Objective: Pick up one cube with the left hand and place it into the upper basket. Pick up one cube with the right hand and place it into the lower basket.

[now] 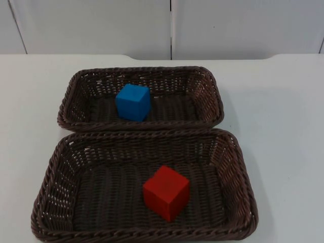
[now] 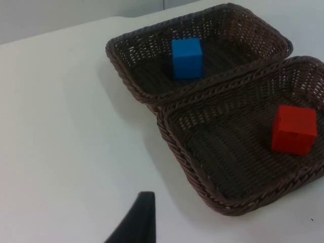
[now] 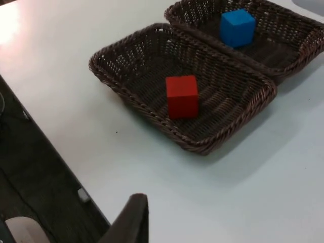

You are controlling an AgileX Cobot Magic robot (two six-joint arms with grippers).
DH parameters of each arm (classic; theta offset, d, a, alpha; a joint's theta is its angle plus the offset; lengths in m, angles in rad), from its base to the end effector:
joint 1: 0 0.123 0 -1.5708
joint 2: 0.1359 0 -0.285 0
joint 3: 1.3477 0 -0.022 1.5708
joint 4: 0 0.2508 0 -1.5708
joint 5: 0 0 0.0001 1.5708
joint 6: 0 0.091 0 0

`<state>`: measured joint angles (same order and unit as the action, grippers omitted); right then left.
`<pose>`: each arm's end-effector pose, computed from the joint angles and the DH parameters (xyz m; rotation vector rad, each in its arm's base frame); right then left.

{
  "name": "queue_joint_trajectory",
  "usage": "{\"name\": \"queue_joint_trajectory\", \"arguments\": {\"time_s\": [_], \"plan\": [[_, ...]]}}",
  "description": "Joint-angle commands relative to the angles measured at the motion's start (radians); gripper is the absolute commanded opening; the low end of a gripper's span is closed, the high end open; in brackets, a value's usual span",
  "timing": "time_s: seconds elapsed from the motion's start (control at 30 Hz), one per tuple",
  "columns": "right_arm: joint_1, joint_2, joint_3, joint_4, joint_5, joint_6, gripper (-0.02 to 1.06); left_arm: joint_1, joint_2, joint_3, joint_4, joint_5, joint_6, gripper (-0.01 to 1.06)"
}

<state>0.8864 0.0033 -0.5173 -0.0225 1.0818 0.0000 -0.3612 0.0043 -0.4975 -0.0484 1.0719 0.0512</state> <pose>-0.0032 -0.0067 0.2804 -0.8959 1.8908 0.5192 -0.0055 -0.0021 0.2758 0.4263 2.0263 -0.2492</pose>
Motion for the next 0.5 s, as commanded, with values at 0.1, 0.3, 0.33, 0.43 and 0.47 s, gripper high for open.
{"name": "queue_joint_trajectory", "arguments": {"time_s": [0.1,0.3,0.33,0.43,0.47], "plan": [[0.010,-0.003,0.000,0.007,-0.005,0.000,1.05,0.003,-0.004,0.003,0.005,0.003,-0.004,1.05],[0.010,-0.003,0.000,0.007,-0.005,0.000,1.05,0.003,-0.004,0.003,0.005,0.003,-0.004,1.05],[0.010,-0.003,0.000,0.007,-0.005,0.000,1.05,0.003,-0.004,0.003,0.005,0.003,-0.004,1.05],[0.010,-0.003,0.000,0.006,-0.005,0.000,1.05,0.003,-0.004,0.003,0.004,0.003,-0.004,1.05],[0.010,-0.003,0.000,0.006,-0.005,0.000,1.05,0.003,-0.004,0.003,0.004,0.003,-0.004,1.05]]}}
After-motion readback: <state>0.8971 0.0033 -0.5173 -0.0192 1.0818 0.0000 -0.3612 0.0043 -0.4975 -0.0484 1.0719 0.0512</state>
